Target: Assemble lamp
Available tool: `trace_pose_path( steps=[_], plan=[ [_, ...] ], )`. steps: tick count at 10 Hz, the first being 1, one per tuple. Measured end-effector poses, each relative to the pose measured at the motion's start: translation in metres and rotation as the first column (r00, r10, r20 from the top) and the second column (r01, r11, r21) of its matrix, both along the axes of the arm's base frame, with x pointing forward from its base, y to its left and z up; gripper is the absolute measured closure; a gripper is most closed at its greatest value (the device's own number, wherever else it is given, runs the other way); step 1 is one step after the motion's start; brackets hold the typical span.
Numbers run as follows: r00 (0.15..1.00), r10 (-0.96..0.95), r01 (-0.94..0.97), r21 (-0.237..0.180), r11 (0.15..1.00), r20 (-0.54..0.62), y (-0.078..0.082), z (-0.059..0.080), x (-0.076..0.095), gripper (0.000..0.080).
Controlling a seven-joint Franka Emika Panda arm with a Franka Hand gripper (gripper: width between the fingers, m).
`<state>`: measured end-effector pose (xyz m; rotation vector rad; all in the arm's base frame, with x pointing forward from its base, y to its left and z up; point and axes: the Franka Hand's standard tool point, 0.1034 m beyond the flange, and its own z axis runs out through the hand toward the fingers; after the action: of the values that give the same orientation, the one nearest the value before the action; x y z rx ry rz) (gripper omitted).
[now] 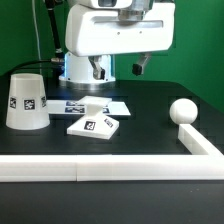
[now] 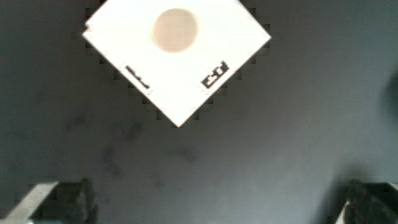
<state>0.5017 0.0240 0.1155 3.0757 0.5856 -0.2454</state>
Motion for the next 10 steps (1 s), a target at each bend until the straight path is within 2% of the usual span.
trace_pose_path(
  steps=[2,3,4,6,7,9,10],
  plan=[
    [0.988,-0.154,0.154,-0.023,0.988,0.001,-0.004,-0.002,-0.003,0.0100],
    [0.975,-0.224,0.224,-0.034,0.974,0.002,-0.013,-0.004,-0.010,0.0100],
    [0.963,-0.271,0.271,-0.040,0.962,0.012,-0.023,-0.010,-0.017,0.0100],
    [0.913,-0.400,0.404,-0.030,0.914,0.078,-0.030,-0.023,-0.025,0.0100],
    [0.884,-0.463,0.466,-0.041,0.884,0.069,-0.027,-0.022,-0.025,0.0100],
    [0.814,-0.576,0.579,-0.035,0.815,0.070,-0.022,-0.022,-0.024,0.0100],
    [0.806,-0.588,0.591,-0.035,0.806,0.069,-0.023,-0.023,-0.024,0.0100]
  ],
)
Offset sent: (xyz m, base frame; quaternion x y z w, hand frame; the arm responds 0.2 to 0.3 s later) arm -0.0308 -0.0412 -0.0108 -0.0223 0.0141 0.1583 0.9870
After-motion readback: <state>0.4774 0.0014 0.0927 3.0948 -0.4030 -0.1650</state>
